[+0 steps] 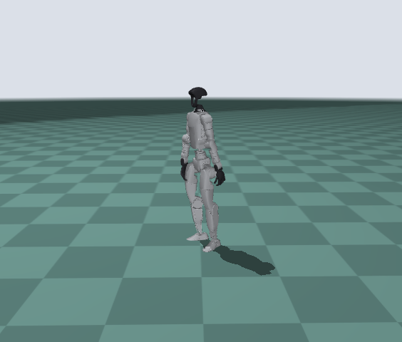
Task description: In place motions
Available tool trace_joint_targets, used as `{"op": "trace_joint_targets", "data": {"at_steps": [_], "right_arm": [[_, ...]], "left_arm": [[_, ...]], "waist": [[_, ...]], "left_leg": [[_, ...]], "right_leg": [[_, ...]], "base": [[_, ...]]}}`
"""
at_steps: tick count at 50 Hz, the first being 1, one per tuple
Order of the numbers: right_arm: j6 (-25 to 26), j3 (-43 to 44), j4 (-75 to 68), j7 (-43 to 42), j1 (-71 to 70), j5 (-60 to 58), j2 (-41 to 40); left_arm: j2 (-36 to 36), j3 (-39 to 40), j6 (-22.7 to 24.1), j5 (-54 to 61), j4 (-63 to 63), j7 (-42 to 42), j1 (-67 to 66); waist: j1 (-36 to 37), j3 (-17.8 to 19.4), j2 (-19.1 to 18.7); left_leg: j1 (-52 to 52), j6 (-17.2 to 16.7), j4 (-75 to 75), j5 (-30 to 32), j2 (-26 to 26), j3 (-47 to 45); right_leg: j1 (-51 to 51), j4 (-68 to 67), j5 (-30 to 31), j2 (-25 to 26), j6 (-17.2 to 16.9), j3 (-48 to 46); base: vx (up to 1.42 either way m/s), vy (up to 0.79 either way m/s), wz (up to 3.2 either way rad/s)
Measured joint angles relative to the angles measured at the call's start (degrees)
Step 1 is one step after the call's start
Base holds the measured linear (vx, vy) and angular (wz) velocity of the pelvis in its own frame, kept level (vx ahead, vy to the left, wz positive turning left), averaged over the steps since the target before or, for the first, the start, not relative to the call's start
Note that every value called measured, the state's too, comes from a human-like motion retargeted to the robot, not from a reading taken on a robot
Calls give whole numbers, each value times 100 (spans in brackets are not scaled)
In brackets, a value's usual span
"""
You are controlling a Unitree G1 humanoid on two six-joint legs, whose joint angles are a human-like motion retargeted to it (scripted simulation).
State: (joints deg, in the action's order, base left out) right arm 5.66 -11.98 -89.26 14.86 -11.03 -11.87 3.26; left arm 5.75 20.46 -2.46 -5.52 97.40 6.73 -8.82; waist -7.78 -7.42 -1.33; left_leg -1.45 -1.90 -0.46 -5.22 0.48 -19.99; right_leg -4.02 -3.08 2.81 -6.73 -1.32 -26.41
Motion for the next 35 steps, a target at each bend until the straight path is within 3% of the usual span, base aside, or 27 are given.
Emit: {"op": "trace_joint_targets", "data": {"at_steps": [7,13,20,25,28,32,35], "right_arm": [[-413,-500,1607,314,-863,119,-532],[-650,-661,2034,439,-981,52,-587],[-627,-522,1375,235,-163,-275,-223],[-454,321,125,-214,797,-204,158],[-120,943,-729,-280,1305,-76,447],[564,1411,-815,-471,2318,103,804],[719,1577,-815,-761,2846,147,973]], "left_arm": [[237,576,-220,-232,0,219,-2030],[204,736,-444,-410,0,137,-2227],[136,188,-487,57,0,33,-425],[149,-502,-507,210,-33,364,1596],[-35,-799,-435,64,-666,536,2592],[-313,-1069,-78,120,-1579,663,3513],[-480,-1189,250,294,-2272,726,3865]], "waist": [[-52,-23,-58],[-107,-41,-36],[-58,-167,49],[-57,-241,101],[-100,-254,163],[-155,-312,208],[-178,-340,205]], "left_leg": [[53,-45,-31,-37,46,-156],[58,-52,-33,-29,44,-169],[-109,-31,9,11,31,-89],[-345,18,90,83,33,171],[-481,49,140,131,14,362],[-613,90,169,153,-18,505],[-640,101,183,130,-24,486]], "right_leg": [[-116,-54,18,29,-7,167],[-120,-45,29,27,-7,183],[-153,-23,18,-8,-21,104],[-67,75,-8,-1,-59,-168],[-9,104,-40,-16,-97,-360],[10,151,-60,-9,-130,-509],[-13,159,-61,-4,-144,-491]], "base": [[0,3,-16],[0,0,0],[0,0,0],[1,-8,44],[1,-10,56],[1,-9,31],[0,0,0]]}}
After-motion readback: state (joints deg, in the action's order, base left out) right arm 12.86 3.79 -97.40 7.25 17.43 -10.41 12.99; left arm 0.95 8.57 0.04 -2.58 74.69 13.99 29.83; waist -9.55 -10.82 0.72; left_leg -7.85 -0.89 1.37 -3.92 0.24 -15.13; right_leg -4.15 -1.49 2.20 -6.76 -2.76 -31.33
